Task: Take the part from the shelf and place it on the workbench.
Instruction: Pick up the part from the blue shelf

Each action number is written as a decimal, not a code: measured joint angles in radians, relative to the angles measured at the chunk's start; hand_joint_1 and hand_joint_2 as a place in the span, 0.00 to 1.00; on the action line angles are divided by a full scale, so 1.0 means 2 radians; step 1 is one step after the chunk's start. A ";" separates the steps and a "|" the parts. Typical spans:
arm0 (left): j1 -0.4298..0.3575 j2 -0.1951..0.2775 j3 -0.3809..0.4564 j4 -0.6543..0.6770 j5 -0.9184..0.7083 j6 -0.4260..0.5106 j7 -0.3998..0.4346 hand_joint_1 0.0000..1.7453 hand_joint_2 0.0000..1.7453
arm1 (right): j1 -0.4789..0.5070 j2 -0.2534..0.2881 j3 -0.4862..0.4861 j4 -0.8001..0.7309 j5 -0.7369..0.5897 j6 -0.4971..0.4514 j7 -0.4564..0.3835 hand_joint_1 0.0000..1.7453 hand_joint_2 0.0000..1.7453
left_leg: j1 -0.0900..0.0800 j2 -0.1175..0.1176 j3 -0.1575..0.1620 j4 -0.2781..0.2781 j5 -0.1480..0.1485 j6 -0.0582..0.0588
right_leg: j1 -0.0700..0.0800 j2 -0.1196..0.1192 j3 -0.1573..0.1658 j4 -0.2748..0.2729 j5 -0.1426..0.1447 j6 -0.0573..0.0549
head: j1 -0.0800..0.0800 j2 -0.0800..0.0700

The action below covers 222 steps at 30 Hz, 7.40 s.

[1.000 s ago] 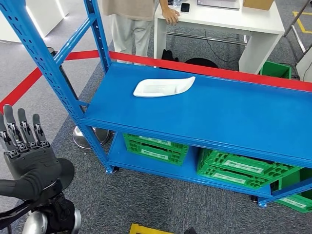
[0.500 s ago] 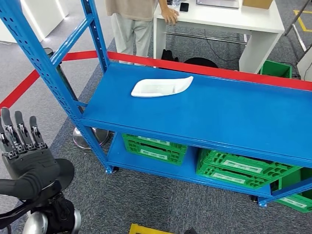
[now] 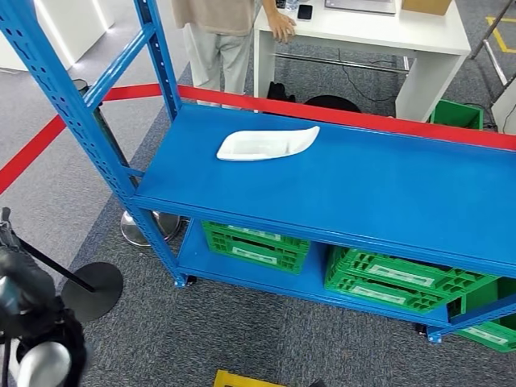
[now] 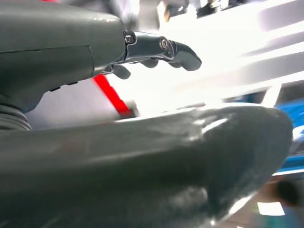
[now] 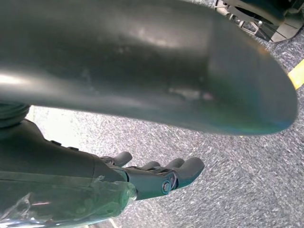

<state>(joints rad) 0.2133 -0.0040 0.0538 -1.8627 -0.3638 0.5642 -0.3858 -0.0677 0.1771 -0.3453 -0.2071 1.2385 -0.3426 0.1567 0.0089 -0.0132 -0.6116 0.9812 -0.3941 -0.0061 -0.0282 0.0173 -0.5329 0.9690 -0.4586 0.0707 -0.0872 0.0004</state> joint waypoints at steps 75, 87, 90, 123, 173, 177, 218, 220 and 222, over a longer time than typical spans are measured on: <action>-0.145 0.114 -0.054 0.145 -0.014 -0.235 0.072 0.00 0.00 | -0.015 -0.002 -0.013 0.000 0.041 0.031 -0.001 0.00 0.00 | 0.000 0.000 0.005 0.000 0.000 -0.006 | 0.000 0.000 0.001 0.006 -0.003 -0.004 | 0.001 0.000; -0.222 0.192 -0.031 0.302 -0.117 -0.253 0.122 0.00 0.00 | -0.019 -0.003 -0.013 0.000 0.042 0.037 0.001 0.00 0.00 | 0.000 0.000 0.005 0.000 0.000 -0.006 | 0.000 0.000 0.003 0.006 -0.004 -0.004 | 0.001 0.000; -0.224 0.199 -0.031 0.313 -0.124 -0.252 0.123 0.00 0.00 | -0.019 -0.003 -0.013 0.000 0.042 0.038 0.001 0.00 0.00 | 0.000 0.000 0.005 0.000 -0.001 -0.006 | 0.000 0.000 0.003 0.006 -0.004 -0.004 | 0.001 0.000; -0.212 0.195 -0.032 0.325 -0.137 -0.246 0.092 0.00 0.00 | -0.024 -0.003 -0.013 0.000 0.047 0.045 0.003 0.00 0.00 | 0.000 0.000 0.005 0.000 -0.001 -0.006 | 0.000 0.000 0.002 0.006 -0.004 -0.004 | 0.001 0.000; -0.415 0.129 -0.218 0.501 -0.198 -0.299 0.099 0.00 0.00 | -0.036 -0.003 0.010 0.000 0.062 0.066 0.007 0.00 0.00 | 0.000 0.000 0.005 0.000 0.001 -0.007 | 0.000 0.000 0.003 0.006 -0.002 -0.004 | 0.001 0.000; -0.437 0.136 -0.244 0.533 -0.223 -0.317 0.109 0.00 0.00 | -0.036 -0.003 0.012 0.000 0.062 0.067 0.008 0.00 0.00 | 0.000 0.000 0.005 0.000 0.001 -0.007 | 0.000 0.000 0.003 0.007 -0.002 -0.004 | 0.001 0.000; -0.579 0.217 -0.492 0.662 -0.261 -0.263 0.084 0.00 0.00 | -0.039 -0.003 0.028 -0.002 0.053 0.079 0.014 0.00 0.00 | 0.000 0.000 0.005 0.000 0.001 -0.007 | 0.000 0.001 0.003 0.008 -0.002 -0.004 | 0.001 0.000; -0.567 0.208 -0.483 0.665 -0.254 -0.252 0.088 0.00 0.00 | -0.039 -0.003 0.028 -0.002 0.052 0.078 0.014 0.00 0.00 | 0.000 0.000 0.005 0.000 0.001 -0.007 | 0.000 0.001 0.003 0.008 -0.002 -0.004 | 0.001 0.000; -0.556 0.201 -0.472 0.667 -0.243 -0.238 0.091 0.00 0.00 | -0.039 -0.003 0.028 -0.002 0.052 0.077 0.014 0.00 0.00 | 0.000 0.000 0.005 0.000 0.001 -0.007 | 0.000 0.001 0.003 0.008 -0.002 -0.004 | 0.001 0.000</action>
<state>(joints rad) -0.8982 0.3979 -0.8894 -0.5296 -0.8499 0.0878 -0.2036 -0.1448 0.1705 -0.2895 -0.2110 1.3432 -0.1879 0.1839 0.0091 -0.0123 -0.6022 0.9805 -0.3914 -0.0204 -0.0281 0.0184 -0.5278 0.9849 -0.4620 0.0631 -0.0849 0.0001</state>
